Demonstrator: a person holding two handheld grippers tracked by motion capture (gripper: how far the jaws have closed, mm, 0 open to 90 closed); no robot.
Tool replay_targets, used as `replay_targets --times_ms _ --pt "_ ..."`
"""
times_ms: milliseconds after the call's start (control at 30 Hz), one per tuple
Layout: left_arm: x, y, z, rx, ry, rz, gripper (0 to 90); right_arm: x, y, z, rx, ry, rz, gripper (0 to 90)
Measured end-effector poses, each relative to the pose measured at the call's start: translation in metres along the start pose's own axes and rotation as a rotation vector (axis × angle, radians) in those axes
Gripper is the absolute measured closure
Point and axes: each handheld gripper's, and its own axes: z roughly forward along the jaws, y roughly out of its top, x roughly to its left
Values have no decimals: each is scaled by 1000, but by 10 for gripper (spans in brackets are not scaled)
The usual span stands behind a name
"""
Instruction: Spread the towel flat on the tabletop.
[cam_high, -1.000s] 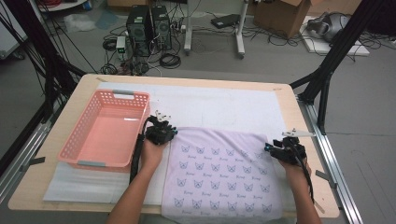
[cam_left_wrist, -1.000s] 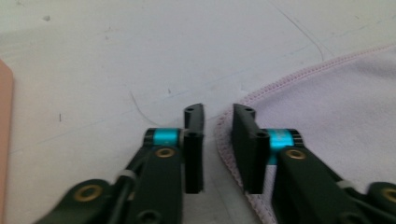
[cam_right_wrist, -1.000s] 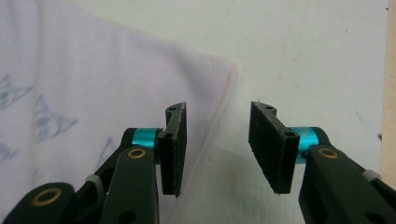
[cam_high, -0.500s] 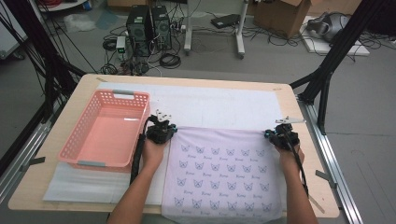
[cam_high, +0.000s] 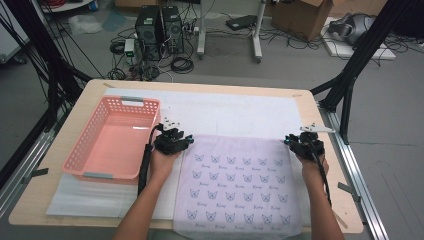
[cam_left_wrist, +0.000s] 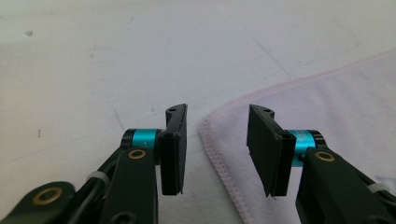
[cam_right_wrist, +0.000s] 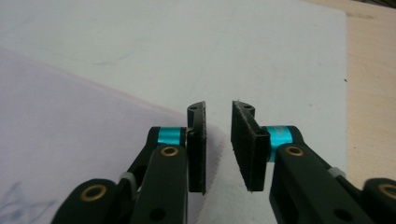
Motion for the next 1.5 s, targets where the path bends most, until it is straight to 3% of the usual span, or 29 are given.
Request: replay_targets --times_ms 33,133,233,267,333,400,500,567,600,633,700,800,900,1000,1267,1400,1500 --pt "-1 0 -2 -8 -17 -5 581 0 -1 -3 2 50 0 765" --pt "-3 -1 -6 -37 -62 -18 570 4 -9 -6 65 135 -19 766" --pt "-6 -2 -12 -73 -109 -19 542 5 -22 -3 129 147 -31 773" --pt "-6 -2 -15 -88 -121 -16 537 4 -27 -3 141 130 -37 781" --pt "-7 -2 -19 -115 -161 -17 542 0 -31 -6 114 97 -11 783" --pt "-9 -2 -22 -123 -199 6 551 -4 -31 -13 99 75 -6 762" --pt "-15 -1 -27 -121 -201 79 550 -3 -32 -27 51 91 11 715" --pt "-16 0 -31 -95 -220 37 527 -2 -35 -39 21 105 18 660" --pt "-16 0 -33 -92 -237 21 472 0 -37 -44 6 108 14 623" --pt "-18 -1 -35 -107 -251 16 435 2 -40 -50 -7 116 16 597" --pt "-21 -5 -42 -170 -282 28 404 5 -47 -61 -43 136 23 535" --pt "-28 -9 -47 -185 -325 44 289 12 -55 -75 -76 168 9 403" --pt "-36 -14 -54 -233 -321 98 185 18 -59 -85 -100 214 -21 278" --pt "-39 -17 -59 -230 -310 115 192 21 -61 -90 -116 234 -45 241" --pt "-34 -22 -64 -230 -324 80 243 18 -63 -88 -126 217 -49 201" --pt "-35 -21 -66 -233 -305 94 243 12 -66 -88 -134 214 -11 201" --pt "-35 -22 -66 -228 -296 84 241 10 -67 -89 -129 209 -8 201"
